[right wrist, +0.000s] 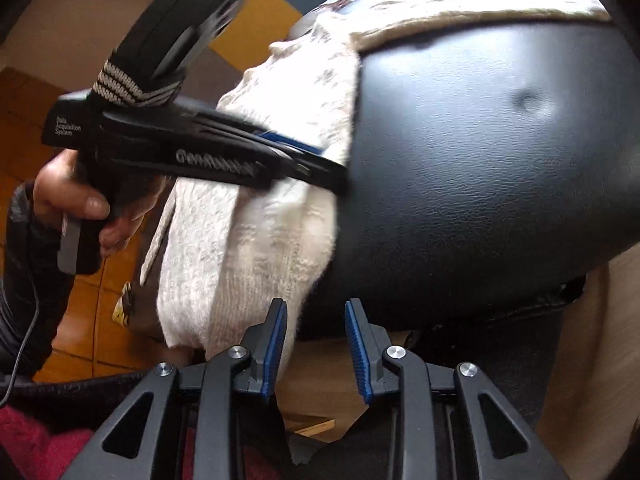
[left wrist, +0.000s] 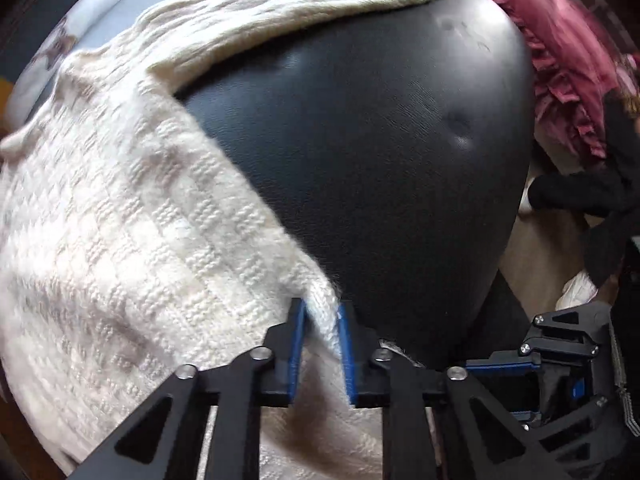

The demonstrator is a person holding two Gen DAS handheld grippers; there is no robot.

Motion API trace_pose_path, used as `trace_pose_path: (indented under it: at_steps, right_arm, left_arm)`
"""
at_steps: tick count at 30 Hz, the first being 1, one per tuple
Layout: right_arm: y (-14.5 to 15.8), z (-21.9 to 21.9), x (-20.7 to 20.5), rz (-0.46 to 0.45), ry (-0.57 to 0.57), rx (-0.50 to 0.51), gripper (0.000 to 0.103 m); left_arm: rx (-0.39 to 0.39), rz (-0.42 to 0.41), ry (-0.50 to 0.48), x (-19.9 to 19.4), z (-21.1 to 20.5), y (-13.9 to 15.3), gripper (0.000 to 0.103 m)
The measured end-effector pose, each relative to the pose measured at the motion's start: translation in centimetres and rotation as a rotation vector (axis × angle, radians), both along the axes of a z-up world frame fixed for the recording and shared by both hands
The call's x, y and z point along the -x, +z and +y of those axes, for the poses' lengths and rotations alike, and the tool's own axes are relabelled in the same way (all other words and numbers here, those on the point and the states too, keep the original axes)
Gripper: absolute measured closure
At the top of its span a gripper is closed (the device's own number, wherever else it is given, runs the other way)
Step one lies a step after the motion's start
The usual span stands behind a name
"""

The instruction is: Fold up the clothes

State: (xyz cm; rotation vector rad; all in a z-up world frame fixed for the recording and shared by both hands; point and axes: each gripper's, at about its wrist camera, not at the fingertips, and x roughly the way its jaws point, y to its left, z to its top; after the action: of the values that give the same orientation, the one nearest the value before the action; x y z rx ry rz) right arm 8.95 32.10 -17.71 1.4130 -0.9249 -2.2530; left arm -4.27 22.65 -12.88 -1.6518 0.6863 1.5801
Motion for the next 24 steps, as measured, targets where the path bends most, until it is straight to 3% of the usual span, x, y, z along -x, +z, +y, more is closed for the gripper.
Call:
trace_pose_path:
  at_steps: [3,7,11,12,14,16,17,20,24]
  right_arm:
    - [-0.3,1.5,-0.3,0.011,-0.066,0.075,0.072]
    - [-1.8,3.2,0.3,-0.016,-0.113,0.277,0.066]
    - [-2.9,2.8,2.0,-0.007,-0.125,0.475,0.058]
    - [-2.9,2.4,2.4,0.003,-0.131,0.517,0.052]
    - [-2.8,1.6,3.2,0.022,-0.142,0.600,0.052]
    - [0.9,-0.8,3.5,0.151,-0.019,0.548,0.052]
    - [2.7,-2.0,3.5,0.200,0.056,0.574,0.052]
    - [6.9,-3.6,2.8,0.308,0.161,0.518,0.052]
    - [6.3,-2.8,1.5,0.199,0.229,0.483,0.052]
  left_arm:
    - [-0.141,-0.129,0.139,2.2,-3.1,0.1,0.094]
    - [-0.336,-0.265,0.270,3.8,-7.1,0.6,0.095]
    - [-0.561,-0.323,0.279,3.7,-9.9,3.1,0.095]
    - [-0.610,-0.330,0.274,3.7,-10.5,3.8,0.095]
    - [-0.681,-0.338,0.269,4.0,-10.9,5.2,0.095]
    - [-0.748,-0.363,0.267,4.5,-10.7,6.1,0.103]
    - [-0.778,-0.377,0.266,4.7,-10.4,6.4,0.103]
    - [-0.771,-0.368,0.251,5.8,-6.3,6.3,0.103]
    - [-0.813,-0.399,0.280,6.1,-4.1,6.6,0.103]
